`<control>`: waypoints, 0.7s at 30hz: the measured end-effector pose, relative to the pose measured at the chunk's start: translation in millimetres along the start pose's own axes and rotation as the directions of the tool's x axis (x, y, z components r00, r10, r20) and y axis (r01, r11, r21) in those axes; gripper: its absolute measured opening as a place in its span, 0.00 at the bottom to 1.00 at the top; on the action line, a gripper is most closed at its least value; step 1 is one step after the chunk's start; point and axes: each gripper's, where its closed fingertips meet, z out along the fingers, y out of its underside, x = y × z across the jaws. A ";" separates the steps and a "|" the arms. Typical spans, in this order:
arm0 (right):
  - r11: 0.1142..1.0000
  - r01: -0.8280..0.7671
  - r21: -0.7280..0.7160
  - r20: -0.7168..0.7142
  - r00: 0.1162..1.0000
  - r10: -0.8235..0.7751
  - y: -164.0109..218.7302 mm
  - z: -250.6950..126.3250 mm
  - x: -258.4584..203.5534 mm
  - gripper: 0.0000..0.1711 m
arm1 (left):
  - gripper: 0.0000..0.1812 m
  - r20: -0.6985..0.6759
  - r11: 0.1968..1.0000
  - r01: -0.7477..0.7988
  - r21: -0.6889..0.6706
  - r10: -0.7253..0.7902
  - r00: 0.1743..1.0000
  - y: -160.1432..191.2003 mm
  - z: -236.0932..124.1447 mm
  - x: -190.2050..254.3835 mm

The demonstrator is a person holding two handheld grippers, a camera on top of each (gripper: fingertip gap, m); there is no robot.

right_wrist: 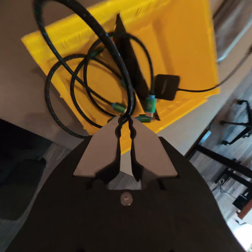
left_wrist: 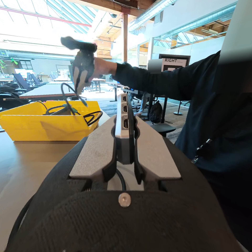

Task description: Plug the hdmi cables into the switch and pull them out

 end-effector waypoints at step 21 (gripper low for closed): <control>0.960 0.024 0.277 0.373 0.919 -0.131 -57.0 -56.8 -105.2 0.17 | 0.11 0.268 0.996 0.094 0.011 -0.094 0.959 7.6 -7.2 -52.4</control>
